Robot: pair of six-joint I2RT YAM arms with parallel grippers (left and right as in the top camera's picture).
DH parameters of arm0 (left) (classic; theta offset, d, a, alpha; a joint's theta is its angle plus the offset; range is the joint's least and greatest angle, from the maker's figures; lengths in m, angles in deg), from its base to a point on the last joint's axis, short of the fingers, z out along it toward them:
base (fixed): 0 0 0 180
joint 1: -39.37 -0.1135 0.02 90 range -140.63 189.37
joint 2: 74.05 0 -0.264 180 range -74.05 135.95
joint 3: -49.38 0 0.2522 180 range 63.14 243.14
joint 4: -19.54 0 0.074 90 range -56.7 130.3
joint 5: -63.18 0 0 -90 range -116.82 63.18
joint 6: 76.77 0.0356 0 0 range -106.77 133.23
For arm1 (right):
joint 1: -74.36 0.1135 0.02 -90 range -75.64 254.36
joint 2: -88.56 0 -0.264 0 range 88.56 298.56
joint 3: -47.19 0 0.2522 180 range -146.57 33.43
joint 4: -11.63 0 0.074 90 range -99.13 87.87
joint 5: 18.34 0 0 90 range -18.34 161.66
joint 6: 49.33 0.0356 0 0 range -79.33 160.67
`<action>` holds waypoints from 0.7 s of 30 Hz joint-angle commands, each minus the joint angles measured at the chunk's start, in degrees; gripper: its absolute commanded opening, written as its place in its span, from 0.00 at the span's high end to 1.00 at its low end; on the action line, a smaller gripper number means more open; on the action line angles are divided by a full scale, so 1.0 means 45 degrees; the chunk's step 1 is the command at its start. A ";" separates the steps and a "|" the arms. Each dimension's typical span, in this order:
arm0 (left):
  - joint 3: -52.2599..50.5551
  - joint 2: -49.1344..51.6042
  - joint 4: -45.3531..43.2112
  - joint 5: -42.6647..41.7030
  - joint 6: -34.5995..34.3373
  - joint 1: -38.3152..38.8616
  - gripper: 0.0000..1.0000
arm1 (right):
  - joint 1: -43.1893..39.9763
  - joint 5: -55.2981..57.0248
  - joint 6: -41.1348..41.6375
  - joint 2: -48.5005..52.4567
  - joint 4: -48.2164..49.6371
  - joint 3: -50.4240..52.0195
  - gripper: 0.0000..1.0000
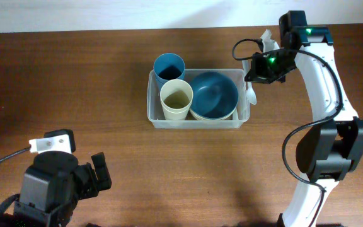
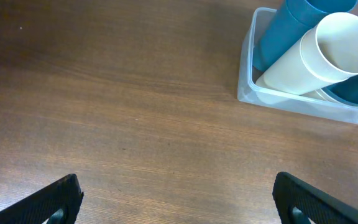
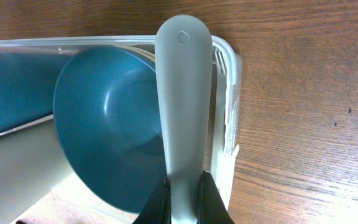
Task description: Pack container
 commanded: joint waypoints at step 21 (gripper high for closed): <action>-0.0053 -0.0039 0.0010 0.0131 -0.0117 -0.0034 0.00 | 0.1472 0.3118 0.1297 -0.0340 0.0034 0.0097 0.96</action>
